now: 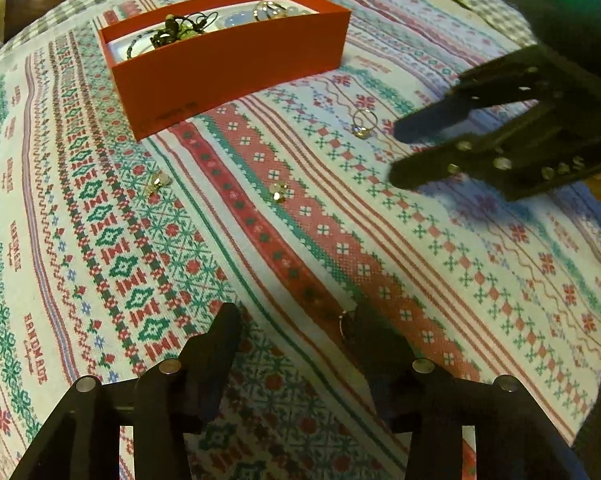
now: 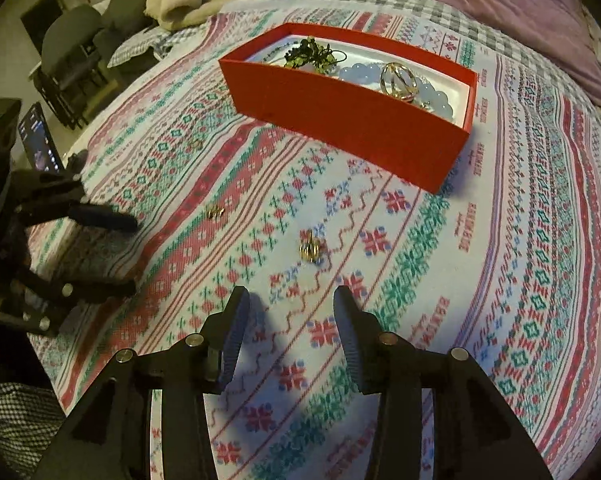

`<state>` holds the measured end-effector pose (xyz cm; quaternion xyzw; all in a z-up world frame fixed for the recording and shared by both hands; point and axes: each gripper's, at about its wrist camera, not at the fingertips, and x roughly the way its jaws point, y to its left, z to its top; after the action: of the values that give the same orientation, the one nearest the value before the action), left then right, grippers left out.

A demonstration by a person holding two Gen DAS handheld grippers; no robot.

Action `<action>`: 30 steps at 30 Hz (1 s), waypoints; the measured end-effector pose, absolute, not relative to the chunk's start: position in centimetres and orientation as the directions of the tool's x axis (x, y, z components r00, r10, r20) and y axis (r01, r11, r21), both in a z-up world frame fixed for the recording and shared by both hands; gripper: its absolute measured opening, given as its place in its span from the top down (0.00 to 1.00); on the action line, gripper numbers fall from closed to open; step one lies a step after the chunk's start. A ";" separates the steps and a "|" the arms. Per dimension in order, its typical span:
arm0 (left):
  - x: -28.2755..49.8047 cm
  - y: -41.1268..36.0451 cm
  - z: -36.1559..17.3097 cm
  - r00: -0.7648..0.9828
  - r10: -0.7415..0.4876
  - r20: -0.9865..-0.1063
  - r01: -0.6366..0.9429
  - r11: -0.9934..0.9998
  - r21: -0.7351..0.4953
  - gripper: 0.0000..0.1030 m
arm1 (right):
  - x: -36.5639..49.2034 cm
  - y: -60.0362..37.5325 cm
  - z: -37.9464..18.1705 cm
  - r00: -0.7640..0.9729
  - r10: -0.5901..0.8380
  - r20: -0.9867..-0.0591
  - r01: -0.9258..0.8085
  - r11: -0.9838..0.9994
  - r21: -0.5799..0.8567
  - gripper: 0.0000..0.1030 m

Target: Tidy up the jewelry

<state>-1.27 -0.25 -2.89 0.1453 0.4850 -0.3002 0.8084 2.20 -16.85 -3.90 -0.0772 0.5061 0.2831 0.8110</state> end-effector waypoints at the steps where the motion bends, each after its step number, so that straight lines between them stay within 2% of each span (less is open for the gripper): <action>1: -1.4 -0.1 -2.8 0.345 -0.350 -0.871 0.629 0.775 -0.062 0.51 | 2.4 -16.8 -4.0 0.332 0.381 -0.863 -0.536 0.829 0.160 0.55; 8: -2.9 0.4 -2.3 0.303 -0.385 -0.872 0.679 0.729 -0.085 0.52 | 3.2 -16.2 -4.2 0.364 0.377 -0.852 -0.530 0.836 0.144 0.57; 10: -3.0 0.7 -2.1 0.304 -0.395 -0.867 0.671 0.735 -0.100 0.52 | 3.3 -16.3 -4.1 0.375 0.371 -0.850 -0.522 0.842 0.137 0.62; 14: -2.3 1.9 -1.5 0.301 -0.422 -0.855 0.621 0.767 -0.161 0.52 | 4.0 -16.2 -4.1 0.388 0.368 -0.845 -0.510 0.850 0.135 0.85; 15: -2.2 2.2 -1.2 0.302 -0.433 -0.849 0.614 0.770 -0.174 0.52 | 4.2 -16.1 -4.0 0.390 0.366 -0.845 -0.508 0.851 0.135 0.87; 22: -4.3 2.2 0.1 0.252 -0.520 -0.816 0.672 0.701 -0.239 0.52 | 4.0 -16.1 -3.2 0.393 0.378 -0.838 -0.523 0.842 0.134 0.87; 26: -5.4 0.3 -1.6 0.190 -0.491 -0.850 0.711 0.666 -0.226 0.53 | 3.0 -16.1 -2.7 0.382 0.392 -0.837 -0.538 0.831 0.144 0.87; 30: -5.5 -0.2 -2.6 0.211 -0.452 -0.867 0.717 0.674 -0.177 0.62 | 2.1 -15.8 -2.4 0.370 0.404 -0.837 -0.556 0.818 0.148 0.87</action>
<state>-5.47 -0.21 -2.57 0.1329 0.4994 -0.3811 0.7666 2.10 -15.81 -2.37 -0.0797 0.4796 0.2913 0.8239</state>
